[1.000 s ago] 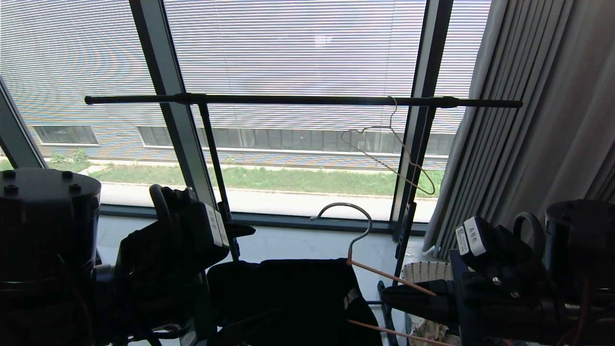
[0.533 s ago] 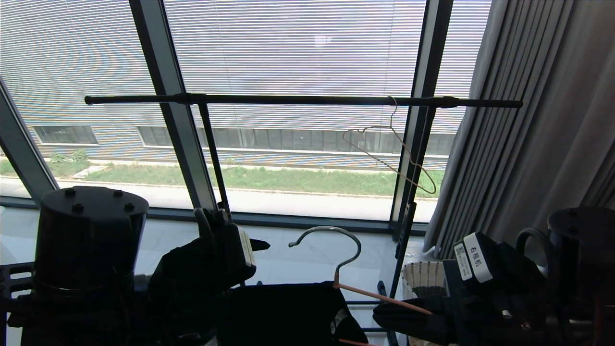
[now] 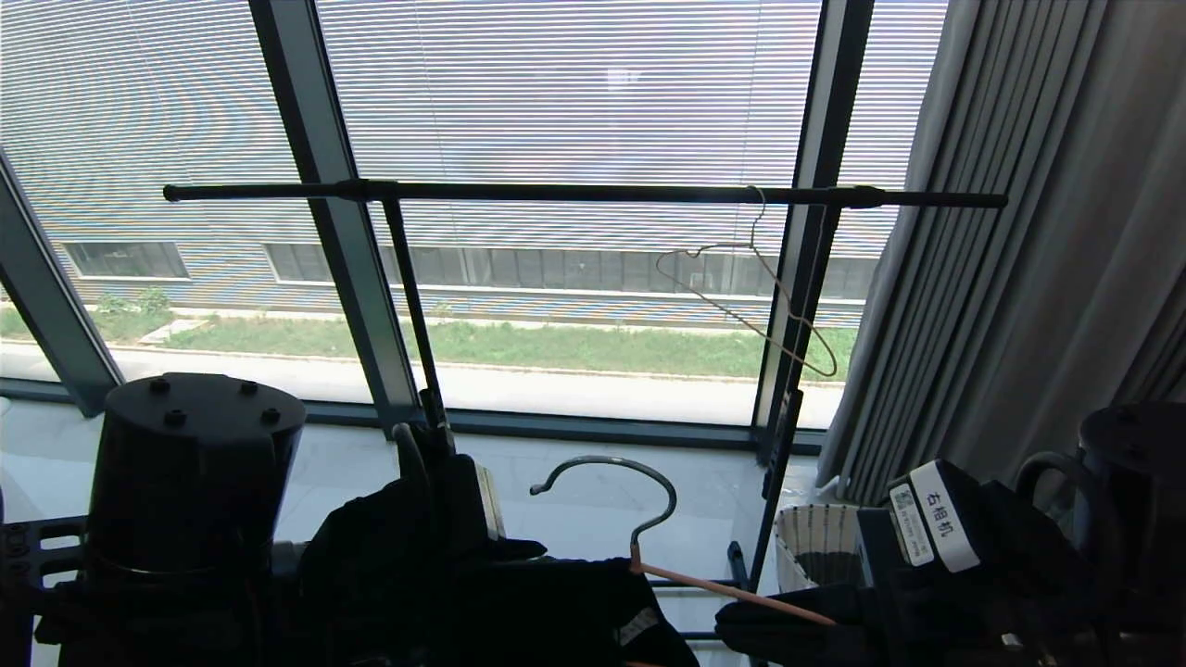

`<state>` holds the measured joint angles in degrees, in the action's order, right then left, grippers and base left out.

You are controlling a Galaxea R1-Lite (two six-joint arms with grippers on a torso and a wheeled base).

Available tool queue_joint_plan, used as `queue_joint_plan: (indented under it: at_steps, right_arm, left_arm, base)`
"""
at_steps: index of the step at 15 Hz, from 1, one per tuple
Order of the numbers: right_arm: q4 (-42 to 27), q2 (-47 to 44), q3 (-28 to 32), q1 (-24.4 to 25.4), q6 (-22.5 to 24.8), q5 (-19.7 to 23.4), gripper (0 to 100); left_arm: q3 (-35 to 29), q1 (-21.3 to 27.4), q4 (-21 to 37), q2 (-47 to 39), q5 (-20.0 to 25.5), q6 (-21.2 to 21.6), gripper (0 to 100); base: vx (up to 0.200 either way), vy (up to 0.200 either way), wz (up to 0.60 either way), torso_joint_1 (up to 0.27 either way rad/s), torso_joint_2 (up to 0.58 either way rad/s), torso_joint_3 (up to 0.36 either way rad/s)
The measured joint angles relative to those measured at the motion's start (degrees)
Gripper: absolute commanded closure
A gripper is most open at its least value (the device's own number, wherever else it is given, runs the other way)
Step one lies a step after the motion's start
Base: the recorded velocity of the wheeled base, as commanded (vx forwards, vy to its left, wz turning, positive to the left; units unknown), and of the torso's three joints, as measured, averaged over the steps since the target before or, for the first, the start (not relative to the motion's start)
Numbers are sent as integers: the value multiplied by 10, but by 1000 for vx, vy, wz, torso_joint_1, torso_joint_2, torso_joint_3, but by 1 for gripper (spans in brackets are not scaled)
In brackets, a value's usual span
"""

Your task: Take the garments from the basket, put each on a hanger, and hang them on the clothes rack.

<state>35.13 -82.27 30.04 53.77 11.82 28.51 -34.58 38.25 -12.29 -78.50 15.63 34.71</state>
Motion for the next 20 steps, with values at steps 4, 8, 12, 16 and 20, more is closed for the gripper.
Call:
queue_joint_plan:
  at_steps: [4, 8, 12, 16, 20]
  right_arm:
    - [-8, 7, -2, 1, 0, -48, 0]
    - [-13, 6, -1, -30, 3, -59, 0]
    - [-11, -4, 2, -89, 25, -61, 0]
    - [-10, -33, 13, -94, 22, -62, 0]
    - [20, -107, 77, -91, -26, -112, 0]
  left_arm:
    - [7, 0, -13, 4, -21, -2, 100]
    - [34, -22, -15, 18, -50, -5, 100]
    - [25, -94, -14, 23, -87, -135, 100]
    - [-34, -103, -39, 17, -139, -226, 100]
    - [-45, -103, -62, 12, -171, -228, 100]
  base:
    - [0, 0, 0, 0, 0, 0]
    - [0, 0, 0, 0, 0, 0]
    - [0, 0, 0, 0, 0, 0]
    - [0, 0, 0, 0, 0, 0]
    - [0, 0, 0, 0, 0, 0]
